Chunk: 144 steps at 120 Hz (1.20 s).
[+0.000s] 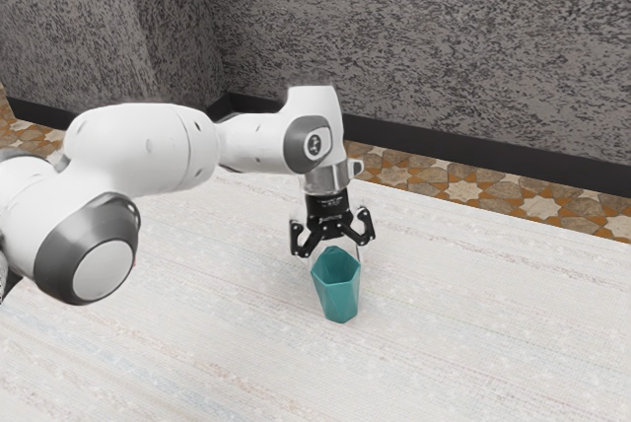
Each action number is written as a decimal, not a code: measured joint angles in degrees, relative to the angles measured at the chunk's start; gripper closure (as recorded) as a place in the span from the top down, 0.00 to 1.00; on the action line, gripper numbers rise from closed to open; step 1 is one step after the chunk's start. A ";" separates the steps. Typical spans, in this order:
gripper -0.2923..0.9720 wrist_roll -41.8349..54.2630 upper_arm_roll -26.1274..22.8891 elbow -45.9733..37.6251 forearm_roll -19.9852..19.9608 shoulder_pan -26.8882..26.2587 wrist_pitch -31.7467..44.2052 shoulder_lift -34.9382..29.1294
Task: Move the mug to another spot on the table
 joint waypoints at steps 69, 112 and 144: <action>0.39 -5.30 -0.13 0.05 -1.19 -0.10 1.82 0.98; 0.31 -6.01 0.34 0.02 -1.58 -0.16 1.19 -0.73; 0.23 -1.40 5.67 -10.45 -4.96 -0.08 -2.96 -11.42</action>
